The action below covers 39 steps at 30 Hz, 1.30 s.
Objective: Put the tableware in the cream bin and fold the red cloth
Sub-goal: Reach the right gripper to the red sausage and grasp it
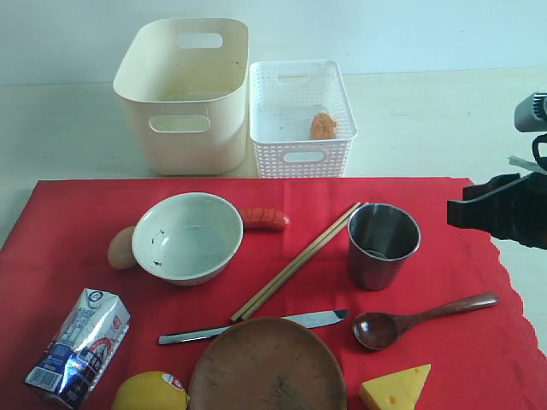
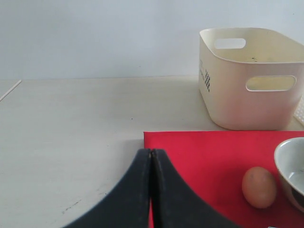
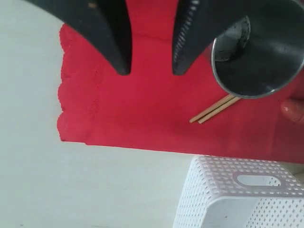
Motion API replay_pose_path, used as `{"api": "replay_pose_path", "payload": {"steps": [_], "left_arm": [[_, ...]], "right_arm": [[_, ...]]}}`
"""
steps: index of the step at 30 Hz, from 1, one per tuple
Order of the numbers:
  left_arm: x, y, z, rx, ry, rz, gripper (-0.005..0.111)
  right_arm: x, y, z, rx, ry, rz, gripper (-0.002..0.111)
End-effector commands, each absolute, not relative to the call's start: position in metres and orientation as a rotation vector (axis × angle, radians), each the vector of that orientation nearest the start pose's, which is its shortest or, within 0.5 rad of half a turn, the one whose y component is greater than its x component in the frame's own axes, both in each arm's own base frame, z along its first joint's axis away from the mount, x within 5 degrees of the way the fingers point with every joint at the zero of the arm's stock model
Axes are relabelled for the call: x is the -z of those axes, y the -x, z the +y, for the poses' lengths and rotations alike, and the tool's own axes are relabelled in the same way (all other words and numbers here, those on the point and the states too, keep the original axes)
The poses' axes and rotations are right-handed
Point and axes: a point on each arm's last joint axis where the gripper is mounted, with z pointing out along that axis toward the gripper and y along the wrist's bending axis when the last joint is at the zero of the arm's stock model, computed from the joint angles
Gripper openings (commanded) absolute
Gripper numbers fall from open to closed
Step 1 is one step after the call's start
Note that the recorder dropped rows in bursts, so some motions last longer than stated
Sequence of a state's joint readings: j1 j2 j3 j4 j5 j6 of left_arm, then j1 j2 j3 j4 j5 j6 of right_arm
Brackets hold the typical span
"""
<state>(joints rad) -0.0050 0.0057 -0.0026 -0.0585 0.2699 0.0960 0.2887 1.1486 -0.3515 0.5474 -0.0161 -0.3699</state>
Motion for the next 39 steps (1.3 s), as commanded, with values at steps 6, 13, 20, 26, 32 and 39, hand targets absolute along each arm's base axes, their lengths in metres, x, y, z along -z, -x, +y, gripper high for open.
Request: {"api": "replay_pose_path", "payload": {"steps": [6,13,20,26,32,39], "left_arm": [[-0.189,-0.055,-0.002,-0.012,-0.058,1.747,0.0],[-0.189,-0.055,-0.002,-0.012,-0.058,1.747,0.0],[-0.189,-0.055,-0.002,-0.012,-0.058,1.747,0.0],[-0.189,-0.055,-0.002,-0.012,-0.058,1.747,0.0],[-0.189,-0.055,-0.002,-0.012,-0.058,1.747,0.0],[-0.189,-0.055,-0.002,-0.012,-0.058,1.747,0.0]], "right_arm": [[-0.191,-0.179,0.073,-0.274,0.267,2.258,0.06],[-0.18,-0.18,0.097,-0.272,0.413,2.233,0.073],[-0.169,-0.193,0.12,-0.273,0.505,2.276,0.083],[-0.169,-0.2,0.124,-0.257,0.495,2.235,0.095],[-0.185,-0.208,0.132,-0.283,0.528,2.196,0.096],[-0.209,-0.234,0.166,-0.362,0.752,2.26,0.096]]}}
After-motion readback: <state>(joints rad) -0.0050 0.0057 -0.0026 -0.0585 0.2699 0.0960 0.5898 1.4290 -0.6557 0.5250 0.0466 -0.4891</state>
